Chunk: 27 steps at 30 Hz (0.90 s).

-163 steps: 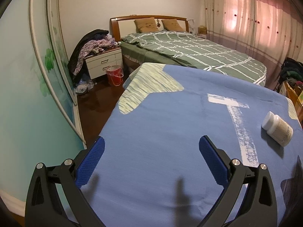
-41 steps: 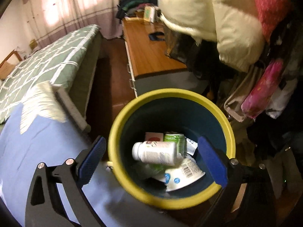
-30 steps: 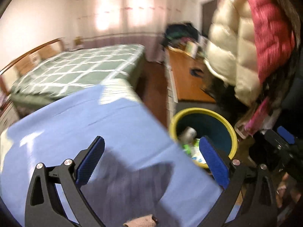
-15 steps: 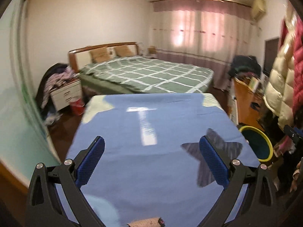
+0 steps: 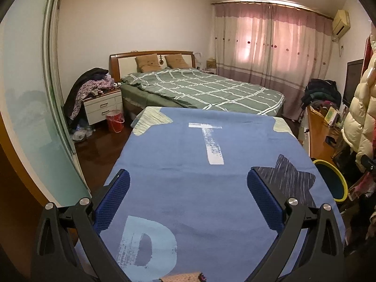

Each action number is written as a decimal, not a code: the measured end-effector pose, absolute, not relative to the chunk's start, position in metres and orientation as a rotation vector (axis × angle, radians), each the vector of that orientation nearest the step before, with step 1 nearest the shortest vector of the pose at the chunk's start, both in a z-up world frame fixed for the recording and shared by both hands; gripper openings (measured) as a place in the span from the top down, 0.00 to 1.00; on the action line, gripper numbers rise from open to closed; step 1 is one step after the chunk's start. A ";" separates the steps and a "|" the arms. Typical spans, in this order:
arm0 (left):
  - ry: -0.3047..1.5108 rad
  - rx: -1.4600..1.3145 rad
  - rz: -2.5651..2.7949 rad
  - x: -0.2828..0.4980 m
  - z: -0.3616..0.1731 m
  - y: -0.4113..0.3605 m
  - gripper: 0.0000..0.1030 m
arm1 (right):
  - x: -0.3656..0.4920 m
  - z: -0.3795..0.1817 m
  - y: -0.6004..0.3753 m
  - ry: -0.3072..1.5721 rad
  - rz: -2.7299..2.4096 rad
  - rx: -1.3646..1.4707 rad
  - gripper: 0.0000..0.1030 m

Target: Collect trash

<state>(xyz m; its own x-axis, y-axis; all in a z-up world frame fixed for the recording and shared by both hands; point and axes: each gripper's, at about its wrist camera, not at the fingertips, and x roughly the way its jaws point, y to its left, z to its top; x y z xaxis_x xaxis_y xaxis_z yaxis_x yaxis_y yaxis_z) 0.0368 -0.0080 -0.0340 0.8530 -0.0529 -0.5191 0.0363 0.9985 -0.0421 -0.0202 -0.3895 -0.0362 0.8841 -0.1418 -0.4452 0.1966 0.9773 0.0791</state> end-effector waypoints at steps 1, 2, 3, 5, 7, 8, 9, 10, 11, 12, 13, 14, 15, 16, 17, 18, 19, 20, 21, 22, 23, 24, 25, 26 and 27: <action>0.547 -0.029 -0.048 0.036 -0.033 -0.010 0.05 | -0.020 -0.036 -0.390 0.452 -0.175 0.126 0.07; 0.546 -0.026 -0.047 0.038 -0.031 -0.016 0.05 | -0.020 -0.035 -0.391 0.450 -0.174 0.128 0.07; 0.546 -0.025 -0.047 0.038 -0.031 -0.017 0.05 | -0.019 -0.036 -0.391 0.449 -0.175 0.128 0.07; 0.549 -0.028 -0.051 0.040 -0.031 -0.019 0.05 | -0.020 -0.035 -0.392 0.448 -0.176 0.129 0.07; 0.547 -0.027 -0.052 0.039 -0.030 -0.021 0.05 | -0.020 -0.035 -0.392 0.448 -0.174 0.130 0.07; 0.546 -0.025 -0.051 0.039 -0.030 -0.022 0.05 | -0.020 -0.035 -0.392 0.448 -0.177 0.130 0.07; 0.546 -0.025 -0.052 0.039 -0.029 -0.023 0.05 | -0.019 -0.036 -0.393 0.448 -0.179 0.130 0.07; 0.547 -0.026 -0.052 0.038 -0.029 -0.023 0.05 | -0.019 -0.036 -0.393 0.448 -0.180 0.130 0.07; 0.546 -0.026 -0.052 0.039 -0.029 -0.023 0.05 | -0.019 -0.036 -0.393 0.449 -0.179 0.132 0.07; 0.546 -0.025 -0.052 0.039 -0.029 -0.023 0.05 | -0.019 -0.036 -0.393 0.448 -0.178 0.132 0.07; 0.546 -0.024 -0.051 0.039 -0.029 -0.023 0.05 | -0.019 -0.035 -0.392 0.447 -0.180 0.130 0.07; 0.547 -0.025 -0.051 0.039 -0.029 -0.023 0.05 | -0.019 -0.035 -0.392 0.447 -0.179 0.129 0.07; 0.547 -0.025 -0.051 0.039 -0.029 -0.023 0.05 | -0.019 -0.035 -0.393 0.447 -0.177 0.129 0.07; 0.546 -0.026 -0.051 0.038 -0.029 -0.023 0.05 | -0.019 -0.035 -0.393 0.448 -0.175 0.130 0.07; 0.546 -0.026 -0.051 0.039 -0.029 -0.023 0.05 | -0.019 -0.036 -0.393 0.448 -0.177 0.130 0.07; 0.546 -0.026 -0.052 0.039 -0.029 -0.023 0.05 | -0.019 -0.036 -0.392 0.449 -0.178 0.129 0.07; 0.547 -0.024 -0.052 0.038 -0.029 -0.023 0.05 | -0.019 -0.037 -0.392 0.449 -0.178 0.129 0.07; 0.547 -0.025 -0.052 0.039 -0.029 -0.023 0.05 | -0.019 -0.037 -0.392 0.450 -0.175 0.132 0.07; 0.548 -0.023 -0.053 0.038 -0.029 -0.023 0.05 | -0.019 -0.037 -0.392 0.450 -0.174 0.132 0.07; 0.549 -0.022 -0.054 0.037 -0.028 -0.023 0.05 | -0.019 -0.037 -0.391 0.451 -0.174 0.131 0.07; 0.550 -0.021 -0.055 0.038 -0.029 -0.023 0.05 | -0.019 -0.037 -0.392 0.452 -0.174 0.131 0.07; 0.551 -0.021 -0.056 0.041 -0.028 -0.022 0.05 | -0.019 -0.037 -0.391 0.452 -0.173 0.133 0.07; 0.551 -0.020 -0.056 0.040 -0.028 -0.022 0.05 | -0.019 -0.038 -0.391 0.453 -0.172 0.134 0.07; 0.552 -0.020 -0.057 0.040 -0.028 -0.021 0.05 | -0.018 -0.038 -0.391 0.453 -0.172 0.133 0.07; 0.552 -0.020 -0.057 0.040 -0.028 -0.022 0.05 | -0.018 -0.038 -0.391 0.454 -0.173 0.133 0.07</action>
<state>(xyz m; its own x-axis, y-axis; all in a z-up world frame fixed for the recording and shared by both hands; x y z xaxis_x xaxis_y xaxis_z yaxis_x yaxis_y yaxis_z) 0.0404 -0.0219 -0.0278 0.8498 -0.0592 -0.5238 0.0485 0.9982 -0.0340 -0.0183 -0.3912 -0.0383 0.8847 -0.1360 -0.4459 0.1952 0.9767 0.0895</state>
